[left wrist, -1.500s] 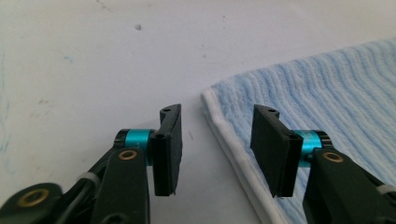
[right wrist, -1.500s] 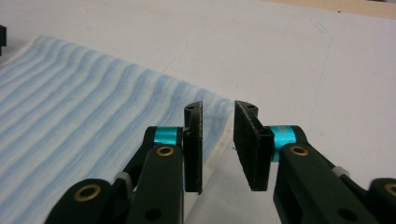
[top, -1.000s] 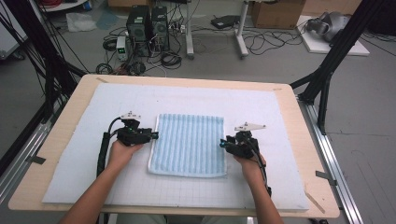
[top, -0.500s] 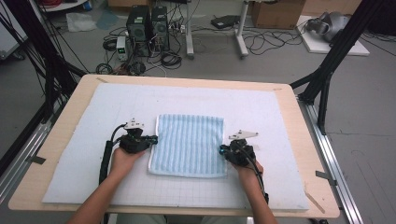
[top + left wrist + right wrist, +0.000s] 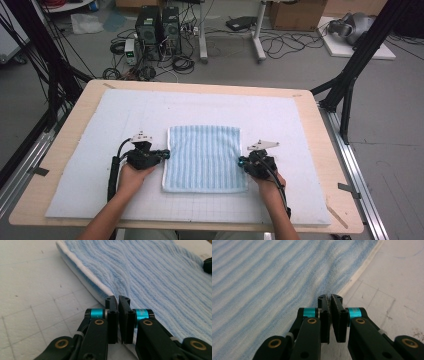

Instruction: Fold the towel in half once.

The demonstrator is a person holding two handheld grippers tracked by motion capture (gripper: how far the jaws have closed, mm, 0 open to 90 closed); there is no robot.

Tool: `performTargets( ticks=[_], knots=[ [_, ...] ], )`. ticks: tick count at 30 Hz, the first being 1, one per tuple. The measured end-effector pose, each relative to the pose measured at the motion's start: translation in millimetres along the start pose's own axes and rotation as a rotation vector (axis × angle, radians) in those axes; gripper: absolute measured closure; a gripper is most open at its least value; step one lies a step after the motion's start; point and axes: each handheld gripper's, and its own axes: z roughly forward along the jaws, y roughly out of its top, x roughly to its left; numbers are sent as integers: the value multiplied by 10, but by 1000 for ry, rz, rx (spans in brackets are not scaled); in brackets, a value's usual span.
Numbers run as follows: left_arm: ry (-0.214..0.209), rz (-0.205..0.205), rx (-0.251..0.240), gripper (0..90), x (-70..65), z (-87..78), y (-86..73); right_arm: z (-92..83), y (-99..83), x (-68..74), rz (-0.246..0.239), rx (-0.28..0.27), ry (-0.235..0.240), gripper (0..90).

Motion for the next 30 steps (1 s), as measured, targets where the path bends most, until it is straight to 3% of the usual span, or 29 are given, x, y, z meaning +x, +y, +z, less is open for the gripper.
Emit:
performTargets(
  ticks=[1, 2, 4, 7, 8, 11, 12, 16, 18, 20, 24, 30],
  knots=[
    [-8, 9, -21, 785, 11, -15, 2, -17, -10, 6, 9, -16, -5, 744],
    [-12, 28, -51, 674, 16, -32, 7, -46, -19, 3, 9, -37, -8, 649],
    [-34, 88, -128, 496, 11, -85, 17, -130, -20, -18, 6, -95, -11, 483],
    [-79, 150, -248, 366, -22, -183, 35, -313, -29, -52, -19, -184, -14, 353],
    [-72, 177, -272, 321, -37, -209, 43, -371, -37, -62, -29, -205, -11, 302],
    [-32, 172, -325, 251, -37, -300, 66, -501, -93, -118, -39, -225, -17, 191],
    [-18, 167, -336, 203, -20, -336, 68, -531, -119, -147, -43, -229, -23, 173],
    [-13, 189, -393, 198, 80, -449, 36, -616, -182, -256, -22, -246, -34, 114],
    [18, 205, -396, 201, 115, -490, 18, -632, -178, -294, -12, -260, -30, 114],
    [15, 174, -381, 203, 146, -524, 23, -623, -170, -314, 5, -266, -20, 112],
    [10, 137, -403, 188, 212, -603, 43, -556, -142, -308, 6, -254, 8, 110],
    [-9, 118, -380, 177, 246, -637, 40, -528, -119, -275, -14, -251, 2, 110]
  ],
)
